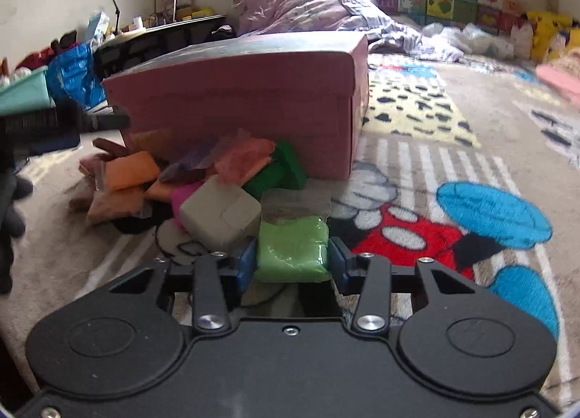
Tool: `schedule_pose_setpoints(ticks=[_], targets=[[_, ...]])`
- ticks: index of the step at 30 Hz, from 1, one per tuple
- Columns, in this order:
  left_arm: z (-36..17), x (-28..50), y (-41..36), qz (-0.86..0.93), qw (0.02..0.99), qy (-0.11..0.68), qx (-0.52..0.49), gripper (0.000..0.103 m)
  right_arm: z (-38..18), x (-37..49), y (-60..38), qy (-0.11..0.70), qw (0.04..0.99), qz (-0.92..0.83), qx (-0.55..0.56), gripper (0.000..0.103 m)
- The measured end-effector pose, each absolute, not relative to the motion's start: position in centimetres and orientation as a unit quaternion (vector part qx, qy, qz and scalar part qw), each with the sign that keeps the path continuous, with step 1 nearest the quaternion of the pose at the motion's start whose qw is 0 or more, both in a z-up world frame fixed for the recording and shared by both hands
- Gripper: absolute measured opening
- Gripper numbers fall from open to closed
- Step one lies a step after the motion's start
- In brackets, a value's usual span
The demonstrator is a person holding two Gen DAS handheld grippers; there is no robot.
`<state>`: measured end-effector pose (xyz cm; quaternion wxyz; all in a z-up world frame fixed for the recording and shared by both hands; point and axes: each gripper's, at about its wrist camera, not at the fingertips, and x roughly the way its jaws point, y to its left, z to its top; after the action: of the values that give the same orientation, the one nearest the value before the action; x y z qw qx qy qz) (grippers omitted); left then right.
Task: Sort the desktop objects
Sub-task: 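Grasp the dark lid with both grippers and lift it off the box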
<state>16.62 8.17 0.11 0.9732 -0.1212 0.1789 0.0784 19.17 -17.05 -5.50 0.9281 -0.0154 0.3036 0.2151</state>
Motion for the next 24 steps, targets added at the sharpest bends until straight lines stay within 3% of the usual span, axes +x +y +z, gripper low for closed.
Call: schedule_pose_setpoints(ticks=[4,5,7,14,16,24], targets=[[1.7,18.2,10.5,0.101,0.971,0.158,-0.147,0.092,-6.0,18.9,-17.0,0.320,0.919,0.230,-0.026,0.046],[1.9,18.6,11.1,0.103,0.970,0.156,-0.154,0.092,-5.8,18.7,-17.1,0.319,0.919,0.231,-0.020,0.061],[2.3,19.7,12.2,0.098,0.968,0.154,-0.174,0.092,-5.4,18.2,-17.9,0.318,0.918,0.235,0.009,0.077],[1.3,23.9,14.8,0.073,0.960,0.166,-0.212,0.092,-2.2,18.6,-20.0,0.260,0.929,0.241,0.105,0.082],[0.8,25.0,15.2,0.055,0.959,0.177,-0.213,0.092,-1.2,20.1,-19.3,0.240,0.934,0.235,0.124,0.086],[-1.5,27.5,16.3,-0.009,0.947,0.224,-0.231,0.092,-1.6,28.5,-17.9,0.229,0.923,0.224,0.211,0.086]])
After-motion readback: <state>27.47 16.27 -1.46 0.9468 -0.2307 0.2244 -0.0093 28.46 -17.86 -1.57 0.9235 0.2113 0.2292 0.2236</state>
